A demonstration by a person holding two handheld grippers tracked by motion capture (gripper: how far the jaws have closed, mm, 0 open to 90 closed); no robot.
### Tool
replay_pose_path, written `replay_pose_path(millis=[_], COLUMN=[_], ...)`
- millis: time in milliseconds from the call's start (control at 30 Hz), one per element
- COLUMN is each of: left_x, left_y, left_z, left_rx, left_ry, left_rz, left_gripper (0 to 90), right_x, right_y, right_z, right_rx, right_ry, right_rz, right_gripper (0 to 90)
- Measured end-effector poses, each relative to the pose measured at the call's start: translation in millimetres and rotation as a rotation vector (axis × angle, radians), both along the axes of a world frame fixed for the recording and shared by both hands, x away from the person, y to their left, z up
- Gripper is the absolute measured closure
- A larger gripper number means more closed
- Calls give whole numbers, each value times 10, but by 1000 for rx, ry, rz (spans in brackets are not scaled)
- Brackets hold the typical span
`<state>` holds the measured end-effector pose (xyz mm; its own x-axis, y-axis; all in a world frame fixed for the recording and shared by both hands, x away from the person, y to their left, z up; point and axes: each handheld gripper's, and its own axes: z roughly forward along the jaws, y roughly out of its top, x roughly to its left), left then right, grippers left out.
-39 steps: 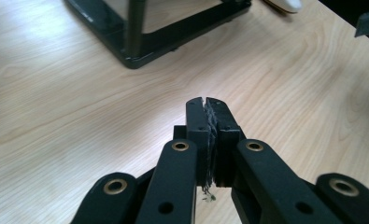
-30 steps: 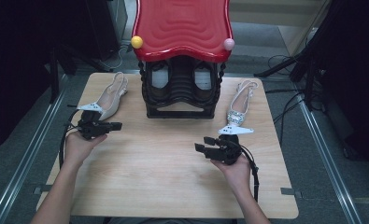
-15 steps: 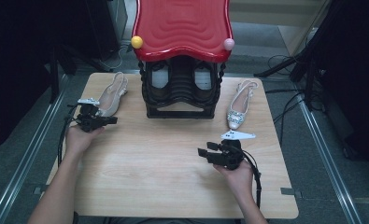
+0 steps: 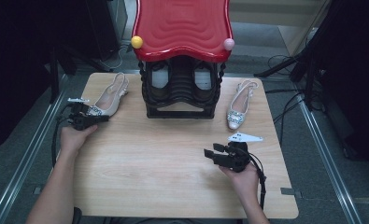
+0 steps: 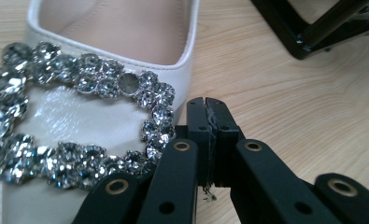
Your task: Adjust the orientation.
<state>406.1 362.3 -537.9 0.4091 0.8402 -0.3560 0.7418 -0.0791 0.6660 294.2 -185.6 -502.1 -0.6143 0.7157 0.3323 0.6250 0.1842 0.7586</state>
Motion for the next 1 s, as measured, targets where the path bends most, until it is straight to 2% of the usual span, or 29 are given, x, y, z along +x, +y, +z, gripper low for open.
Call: replay_pose_path(millis=[133, 233, 267, 333, 367, 433, 533, 633, 667, 733, 867, 1000], left_x=[-4, -4, -5, 3, 3, 14, 36, 45, 43, 56, 87, 137], left_y=[84, 171, 188, 202, 202, 234, 267, 244, 232, 140, 13, -84], left_z=[-6, -22, -15, 17, 17, 7, 17, 59, 85, 195, 345, 482], left_rx=[-12, -34, -29, 26, 26, 8, -9, -4, -28, -42, -20, -21], left_ry=[8, 10, 15, 12, 12, 14, 40, 55, 50, 28, 2, -28], left_rz=[12, 57, 67, 109, 109, 128, 137, 125, 110, 91, 66, 63], left_gripper=[897, 897, 897, 898, 898, 898, 898, 899, 899, 899, 898, 898], right_x=[0, -2, -1, 0, 2, 2, 1, 5, 10, 9, 9, -5], right_y=[8, 10, 10, 12, 12, 14, 27, 33, 41, 48, 52, 56], right_z=[-4, -4, -5, -11, -14, -15, -19, -22, -25, -25, -32, -45], right_rx=[-3, -4, -4, -4, -3, -4, -9, -9, -8, -14, -16, -25], right_ry=[0, 0, 0, 3, 1, 3, 7, 9, 4, 5, 10, 14], right_rz=[4, 5, 5, 6, 7, 8, 8, 7, 9, 11, 17, 14], right_gripper=[467, 467, 467, 467, 467, 467, 467, 467, 467, 467, 467, 467])
